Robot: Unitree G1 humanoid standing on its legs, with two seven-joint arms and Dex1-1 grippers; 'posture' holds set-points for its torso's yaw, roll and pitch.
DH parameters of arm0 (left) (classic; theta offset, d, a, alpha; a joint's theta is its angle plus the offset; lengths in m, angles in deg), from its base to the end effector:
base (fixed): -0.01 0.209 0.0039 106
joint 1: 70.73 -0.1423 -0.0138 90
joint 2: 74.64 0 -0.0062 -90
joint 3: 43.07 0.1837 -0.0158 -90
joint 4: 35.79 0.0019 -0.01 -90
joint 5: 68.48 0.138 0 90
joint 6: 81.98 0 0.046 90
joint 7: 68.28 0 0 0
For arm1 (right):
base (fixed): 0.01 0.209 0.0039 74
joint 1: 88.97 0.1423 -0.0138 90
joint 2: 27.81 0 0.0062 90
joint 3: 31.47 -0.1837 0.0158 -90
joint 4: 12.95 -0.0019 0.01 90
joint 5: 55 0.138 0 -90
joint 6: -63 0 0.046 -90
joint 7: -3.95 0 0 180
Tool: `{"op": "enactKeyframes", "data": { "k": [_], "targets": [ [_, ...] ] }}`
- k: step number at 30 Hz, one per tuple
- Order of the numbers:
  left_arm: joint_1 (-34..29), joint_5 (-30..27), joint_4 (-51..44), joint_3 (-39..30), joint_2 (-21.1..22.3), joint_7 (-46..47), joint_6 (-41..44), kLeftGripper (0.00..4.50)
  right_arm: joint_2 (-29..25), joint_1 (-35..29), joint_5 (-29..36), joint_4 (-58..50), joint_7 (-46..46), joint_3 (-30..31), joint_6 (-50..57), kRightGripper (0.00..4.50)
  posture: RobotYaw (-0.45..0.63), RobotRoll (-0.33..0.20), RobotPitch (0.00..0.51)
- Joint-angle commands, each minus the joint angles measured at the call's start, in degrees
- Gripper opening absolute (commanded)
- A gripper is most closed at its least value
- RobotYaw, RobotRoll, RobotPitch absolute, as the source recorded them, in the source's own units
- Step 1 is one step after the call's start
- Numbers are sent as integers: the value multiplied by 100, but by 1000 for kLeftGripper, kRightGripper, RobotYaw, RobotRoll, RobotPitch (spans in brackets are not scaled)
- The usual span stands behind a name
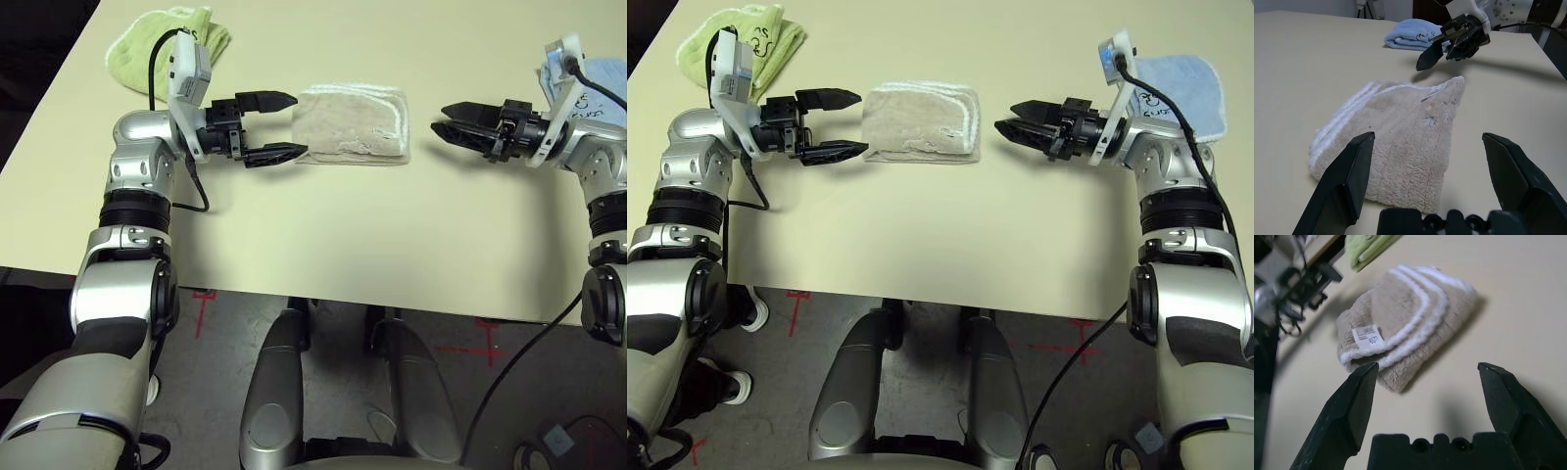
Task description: Fold the towel and set it aside.
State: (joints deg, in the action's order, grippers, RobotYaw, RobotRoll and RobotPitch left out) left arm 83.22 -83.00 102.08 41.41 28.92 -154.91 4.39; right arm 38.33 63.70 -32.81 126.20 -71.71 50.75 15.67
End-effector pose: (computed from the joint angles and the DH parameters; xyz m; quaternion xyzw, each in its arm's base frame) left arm 0.3539 0.2366 0.2529 0.1696 -0.1191 -0.6101 0.7647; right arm 0.3337 -0.2934 0.2320 0.1462 0.1093 0.4803 0.8579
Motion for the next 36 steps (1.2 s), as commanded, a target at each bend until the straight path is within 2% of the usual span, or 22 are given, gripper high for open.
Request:
{"op": "enactKeyframes", "data": {
  "k": [1,4,9,17,24,27,36],
  "targets": [
    [-93,-58,-108,77,24,-75,66,4464,-175,296,264,430,408,-230,1796,4500,110,0,371],
    [-95,-58,-125,81,30,-84,91,4464,-114,271,335,348,617,-242,2406,4500,115,0,374],
    [-61,-8,-64,99,99,-155,-17,4464,356,218,505,216,931,-246,2992,4500,127,0,375],
    [-94,-21,-105,121,122,-157,-31,4464,1500,550,611,469,1780,-557,2799,4500,144,0,376],
    [-149,-34,-180,136,127,-164,-15,4464,1999,891,698,657,2267,-813,2718,4500,155,0,374],
    [-143,-33,-177,139,131,-166,-17,4500,1977,883,679,709,2419,-874,2597,3895,154,0,373],
    [-139,-17,-130,177,130,-197,-54,4500,1877,794,797,601,2497,-913,2617,576,143,0,369]
  ]
}}
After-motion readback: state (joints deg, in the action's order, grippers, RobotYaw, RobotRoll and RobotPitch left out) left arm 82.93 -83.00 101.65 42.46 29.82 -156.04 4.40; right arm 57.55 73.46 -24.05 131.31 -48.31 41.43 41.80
